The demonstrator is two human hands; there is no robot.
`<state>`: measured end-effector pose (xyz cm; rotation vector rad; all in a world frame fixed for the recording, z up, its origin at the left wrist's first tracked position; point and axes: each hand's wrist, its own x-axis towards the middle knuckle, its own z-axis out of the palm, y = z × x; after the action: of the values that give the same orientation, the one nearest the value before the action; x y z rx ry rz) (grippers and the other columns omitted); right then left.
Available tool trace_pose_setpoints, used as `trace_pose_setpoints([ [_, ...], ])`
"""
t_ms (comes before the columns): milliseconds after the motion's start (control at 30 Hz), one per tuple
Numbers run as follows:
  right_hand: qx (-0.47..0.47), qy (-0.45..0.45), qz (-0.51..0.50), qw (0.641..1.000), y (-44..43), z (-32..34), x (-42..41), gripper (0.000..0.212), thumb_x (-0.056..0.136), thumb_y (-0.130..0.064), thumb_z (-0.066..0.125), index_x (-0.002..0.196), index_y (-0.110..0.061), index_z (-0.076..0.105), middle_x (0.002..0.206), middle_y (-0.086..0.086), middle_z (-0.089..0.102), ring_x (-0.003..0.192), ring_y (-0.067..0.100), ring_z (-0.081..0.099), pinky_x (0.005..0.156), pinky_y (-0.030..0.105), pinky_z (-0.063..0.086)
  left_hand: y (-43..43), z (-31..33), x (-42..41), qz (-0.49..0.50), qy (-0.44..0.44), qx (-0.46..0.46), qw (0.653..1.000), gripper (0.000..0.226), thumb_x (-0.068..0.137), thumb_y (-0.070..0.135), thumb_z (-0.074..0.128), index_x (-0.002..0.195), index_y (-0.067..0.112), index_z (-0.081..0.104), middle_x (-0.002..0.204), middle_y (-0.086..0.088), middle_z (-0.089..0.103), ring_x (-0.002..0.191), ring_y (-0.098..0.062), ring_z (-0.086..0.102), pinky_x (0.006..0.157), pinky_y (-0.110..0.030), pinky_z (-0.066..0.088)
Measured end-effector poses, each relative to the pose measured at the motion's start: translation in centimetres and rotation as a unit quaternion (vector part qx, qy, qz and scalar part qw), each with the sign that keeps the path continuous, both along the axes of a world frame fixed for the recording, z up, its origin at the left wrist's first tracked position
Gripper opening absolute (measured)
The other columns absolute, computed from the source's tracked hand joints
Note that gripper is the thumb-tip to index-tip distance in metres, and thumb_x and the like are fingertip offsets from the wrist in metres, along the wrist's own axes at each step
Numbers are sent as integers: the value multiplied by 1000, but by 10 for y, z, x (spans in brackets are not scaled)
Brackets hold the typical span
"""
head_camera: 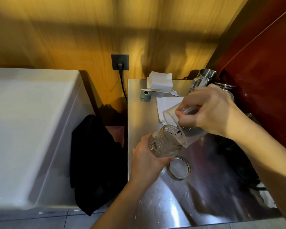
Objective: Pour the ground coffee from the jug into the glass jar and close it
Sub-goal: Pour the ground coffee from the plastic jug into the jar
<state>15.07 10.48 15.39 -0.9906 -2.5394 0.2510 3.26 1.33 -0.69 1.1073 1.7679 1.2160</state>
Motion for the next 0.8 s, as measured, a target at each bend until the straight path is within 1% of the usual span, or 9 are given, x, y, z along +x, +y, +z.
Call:
trace_pose_setpoints([
  [100,5,-6,-7,1000,1,-1,-1,13,65,-39,58,55,-37,49,52,4,59,57,19,47,69,30,24,1,-1,-1,3,-4,0,1000,78,49,36,94,108,46,43,108,10,64,106,-13,59,88,-32,53],
  [200,4,1,-14,1000,0,-1,-2,13,65,-38,60,55,-36,51,52,4,58,55,16,46,69,30,26,1,-3,0,4,-9,-7,1000,82,48,37,94,114,43,45,110,9,64,108,-15,58,90,-37,53],
  [300,7,3,-21,1000,-1,0,-3,13,65,-37,60,54,-31,57,52,3,57,55,18,47,68,33,32,1,-4,-1,3,-15,-12,1000,86,49,37,94,120,39,46,111,8,63,109,-15,57,91,-38,52],
  [367,6,-7,-19,1000,-2,0,-3,14,65,-38,58,52,-34,53,53,4,58,56,21,48,70,34,32,0,-5,-2,1,-19,-14,1000,87,49,37,94,122,36,46,112,8,63,109,-14,57,91,-37,53],
  [433,4,-9,-12,1000,-3,-1,-4,17,66,-40,58,53,-39,47,52,4,57,57,22,48,71,33,31,0,-5,-2,1,-22,-15,1000,84,49,36,94,118,39,47,111,8,63,107,-13,58,89,-33,53],
  [500,2,1,-11,1000,-3,-1,-4,15,66,-38,59,54,-36,50,51,3,56,55,20,48,70,34,32,-1,-3,-1,2,-23,-11,1000,78,49,35,94,107,50,44,109,10,63,106,-12,58,86,-28,52],
  [567,2,0,-12,1000,-3,0,-5,14,66,-37,59,54,-35,51,50,0,54,54,17,46,68,34,31,-1,-2,-1,2,-21,-12,1000,77,49,34,93,101,54,40,108,11,63,108,-14,57,87,-31,52],
  [667,-7,-8,-5,1000,-3,-1,-4,21,67,-37,59,53,-41,44,48,-5,49,55,7,43,70,31,26,-2,-2,-1,4,-25,-17,1000,80,48,32,94,106,50,41,110,8,63,110,-17,56,91,-37,52],
  [800,5,-12,-3,1000,-3,-3,-4,20,70,-33,64,56,-36,50,50,2,55,55,18,45,71,33,29,-2,-1,0,8,-14,-15,1000,81,48,35,94,110,48,43,109,11,63,111,-17,55,92,-39,51],
])
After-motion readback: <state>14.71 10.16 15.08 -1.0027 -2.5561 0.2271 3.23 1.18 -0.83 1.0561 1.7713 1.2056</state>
